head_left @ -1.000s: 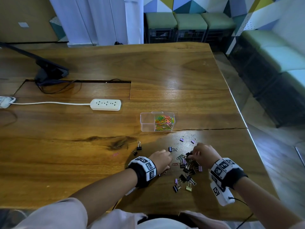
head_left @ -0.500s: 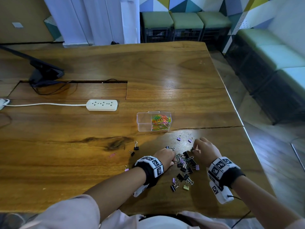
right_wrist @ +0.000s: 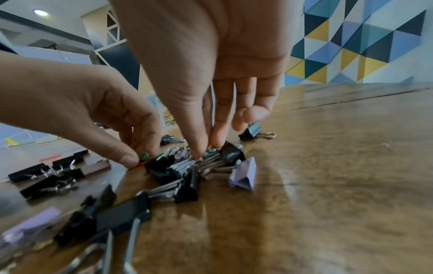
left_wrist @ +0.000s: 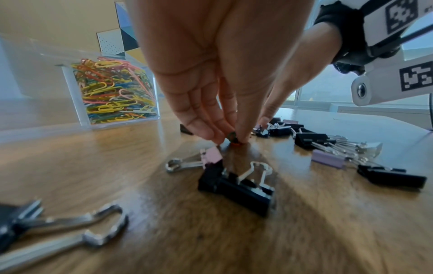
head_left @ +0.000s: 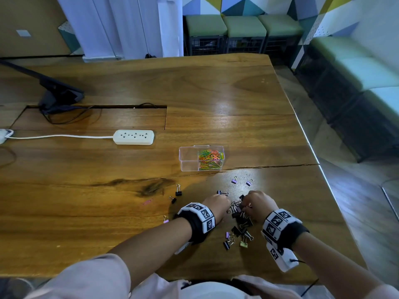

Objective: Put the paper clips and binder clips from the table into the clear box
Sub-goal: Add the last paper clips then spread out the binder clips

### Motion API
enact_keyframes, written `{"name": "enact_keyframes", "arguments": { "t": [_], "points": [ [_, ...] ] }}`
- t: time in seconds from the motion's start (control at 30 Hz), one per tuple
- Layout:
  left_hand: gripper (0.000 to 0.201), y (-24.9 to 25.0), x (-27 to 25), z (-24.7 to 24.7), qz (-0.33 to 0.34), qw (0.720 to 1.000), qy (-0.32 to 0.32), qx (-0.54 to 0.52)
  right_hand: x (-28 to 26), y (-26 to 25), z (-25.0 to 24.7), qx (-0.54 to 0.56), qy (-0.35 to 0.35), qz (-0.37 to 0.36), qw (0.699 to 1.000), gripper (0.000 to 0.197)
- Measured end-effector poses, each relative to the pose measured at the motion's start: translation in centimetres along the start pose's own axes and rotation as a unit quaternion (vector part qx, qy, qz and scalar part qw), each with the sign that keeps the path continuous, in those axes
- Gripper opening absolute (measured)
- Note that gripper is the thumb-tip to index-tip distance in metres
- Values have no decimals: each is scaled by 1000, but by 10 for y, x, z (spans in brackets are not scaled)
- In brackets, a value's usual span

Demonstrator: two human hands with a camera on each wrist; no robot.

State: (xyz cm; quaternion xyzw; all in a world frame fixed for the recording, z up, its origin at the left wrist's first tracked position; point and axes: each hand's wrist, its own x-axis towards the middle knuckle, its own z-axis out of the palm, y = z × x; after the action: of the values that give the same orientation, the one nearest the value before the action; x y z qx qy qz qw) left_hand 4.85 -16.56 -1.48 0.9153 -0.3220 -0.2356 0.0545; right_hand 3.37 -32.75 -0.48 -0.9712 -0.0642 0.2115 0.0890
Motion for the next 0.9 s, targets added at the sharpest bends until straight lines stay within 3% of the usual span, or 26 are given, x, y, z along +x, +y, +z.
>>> {"name": "enact_keyframes", "arguments": {
  "t": [0.27, 0.47, 0.6, 0.9],
  "points": [
    [26, 4, 2, -4, 6, 998, -29, 57, 4, -1, 3, 1, -26, 0, 1000, 13],
    [26, 1, 3, -5, -23, 997, -63, 34, 3, -4, -7, 37, 37, -58, 997, 10],
    [23, 0, 2, -4, -28, 997, -64, 24, 10, 0, -11, 41, 15, -76, 996, 9],
    [20, -5, 0, 0, -26, 998, -53, -5, 13, 25, -17, 58, 14, 59, 996, 11]
  ]
}}
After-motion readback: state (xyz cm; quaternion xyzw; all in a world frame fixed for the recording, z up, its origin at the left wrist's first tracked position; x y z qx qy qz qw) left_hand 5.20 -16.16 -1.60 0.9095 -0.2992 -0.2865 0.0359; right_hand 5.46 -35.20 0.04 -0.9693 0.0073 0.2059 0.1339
